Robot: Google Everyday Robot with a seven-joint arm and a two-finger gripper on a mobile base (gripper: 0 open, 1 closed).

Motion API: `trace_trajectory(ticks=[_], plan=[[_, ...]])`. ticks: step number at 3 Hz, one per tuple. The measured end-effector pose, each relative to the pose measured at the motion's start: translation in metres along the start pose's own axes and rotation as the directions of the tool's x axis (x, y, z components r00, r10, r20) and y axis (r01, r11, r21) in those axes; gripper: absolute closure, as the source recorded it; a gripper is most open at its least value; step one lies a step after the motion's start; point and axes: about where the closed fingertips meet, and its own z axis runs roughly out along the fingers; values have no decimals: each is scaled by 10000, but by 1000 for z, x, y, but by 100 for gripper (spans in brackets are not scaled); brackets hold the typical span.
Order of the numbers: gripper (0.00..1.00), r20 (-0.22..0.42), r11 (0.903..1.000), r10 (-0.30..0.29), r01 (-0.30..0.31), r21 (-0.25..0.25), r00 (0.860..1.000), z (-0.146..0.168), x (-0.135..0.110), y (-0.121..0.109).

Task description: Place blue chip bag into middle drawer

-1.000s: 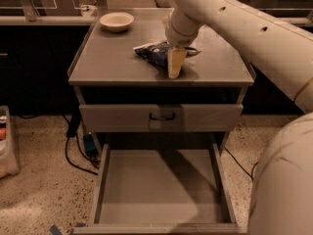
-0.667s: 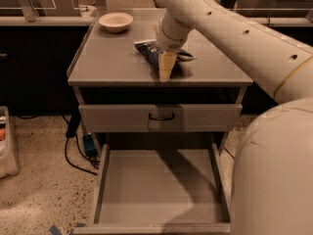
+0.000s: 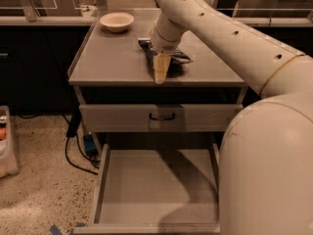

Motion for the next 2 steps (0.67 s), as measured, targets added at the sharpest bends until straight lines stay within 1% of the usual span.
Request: trace_trajectory(ticks=[1, 2], plan=[[66, 0, 10000, 0, 0, -2, 10000, 0, 0, 0], [62, 0, 10000, 0, 0, -2, 10000, 0, 0, 0]])
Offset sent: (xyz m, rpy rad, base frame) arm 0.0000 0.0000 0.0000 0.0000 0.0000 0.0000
